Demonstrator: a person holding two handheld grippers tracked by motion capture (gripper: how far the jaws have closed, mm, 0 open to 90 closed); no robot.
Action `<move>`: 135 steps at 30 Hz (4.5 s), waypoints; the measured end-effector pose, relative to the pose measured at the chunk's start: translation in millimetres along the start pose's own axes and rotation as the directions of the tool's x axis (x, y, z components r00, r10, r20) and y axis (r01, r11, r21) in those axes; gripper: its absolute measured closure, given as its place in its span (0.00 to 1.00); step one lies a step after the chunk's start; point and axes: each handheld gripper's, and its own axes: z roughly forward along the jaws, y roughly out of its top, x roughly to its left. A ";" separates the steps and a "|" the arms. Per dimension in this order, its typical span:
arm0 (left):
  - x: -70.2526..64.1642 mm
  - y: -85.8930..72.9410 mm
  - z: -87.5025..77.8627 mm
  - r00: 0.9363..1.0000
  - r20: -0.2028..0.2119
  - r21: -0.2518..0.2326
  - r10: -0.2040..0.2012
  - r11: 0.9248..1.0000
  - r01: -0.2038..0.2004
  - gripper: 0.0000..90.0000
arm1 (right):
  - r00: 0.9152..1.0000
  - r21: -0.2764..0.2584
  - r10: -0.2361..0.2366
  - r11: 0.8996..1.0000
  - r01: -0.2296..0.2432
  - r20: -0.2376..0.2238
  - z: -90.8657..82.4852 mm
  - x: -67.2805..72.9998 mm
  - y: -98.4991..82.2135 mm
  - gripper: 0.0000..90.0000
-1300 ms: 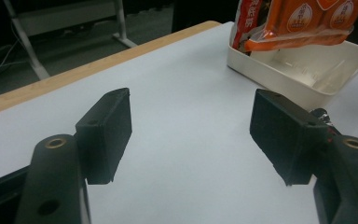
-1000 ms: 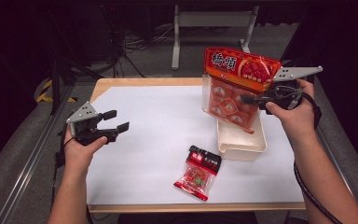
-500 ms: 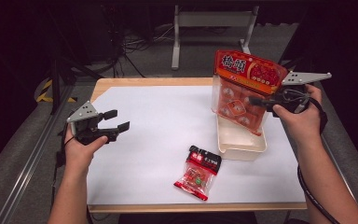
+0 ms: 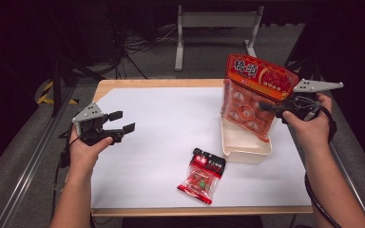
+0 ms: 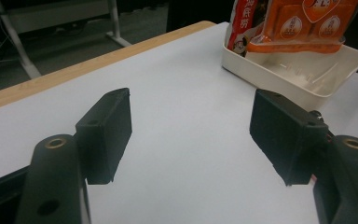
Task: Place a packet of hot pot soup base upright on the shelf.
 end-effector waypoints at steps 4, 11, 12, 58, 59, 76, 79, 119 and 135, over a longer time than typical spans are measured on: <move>-0.3 -0.2 -1.0 1.000 -0.003 -0.002 -0.004 1.000 0.004 0.34 | 1.000 0.005 0.009 1.000 -0.009 0.006 3.8 -1.1 -5.3 0.78; 0.4 -0.6 -2.1 1.000 -0.003 -0.002 -0.004 1.000 0.004 0.34 | 0.999 0.029 0.011 0.999 -0.012 0.033 10.3 -0.2 -14.3 0.78; 0.3 -0.6 -2.1 1.000 -0.003 -0.002 -0.004 1.000 0.004 0.34 | 0.999 0.037 0.007 0.999 -0.009 0.038 11.8 -0.1 -16.0 0.78; -0.3 -4.2 3.7 1.000 0.021 -0.013 -0.021 1.000 0.021 0.33 | 0.994 0.069 0.094 0.993 -0.097 0.046 38.8 -7.3 -69.0 0.78; -0.4 -4.4 4.3 1.000 0.021 -0.011 -0.016 1.000 0.016 0.33 | 0.994 0.065 0.099 0.993 -0.102 0.047 38.4 -7.8 -69.7 0.77; -5.4 -7.9 15.7 0.999 0.039 0.025 -0.010 1.000 0.009 0.23 | 0.989 0.000 0.070 0.998 -0.070 0.127 17.5 -2.5 -68.5 0.36; -7.2 -7.5 17.4 0.999 0.040 0.029 -0.001 1.000 0.000 0.23 | 0.987 0.000 0.043 0.999 -0.043 0.156 6.1 -0.1 -69.0 0.33; -42.5 -0.7 71.6 0.984 0.177 0.104 -0.021 0.995 0.002 0.23 | 0.996 -0.080 -0.078 0.993 0.082 0.047 -29.5 52.2 -97.6 0.23; -57.4 -3.1 129.4 0.966 0.257 0.134 -0.020 0.991 -0.015 0.23 | 0.994 -0.072 -0.109 0.992 0.107 -0.023 -21.5 64.4 -95.0 0.31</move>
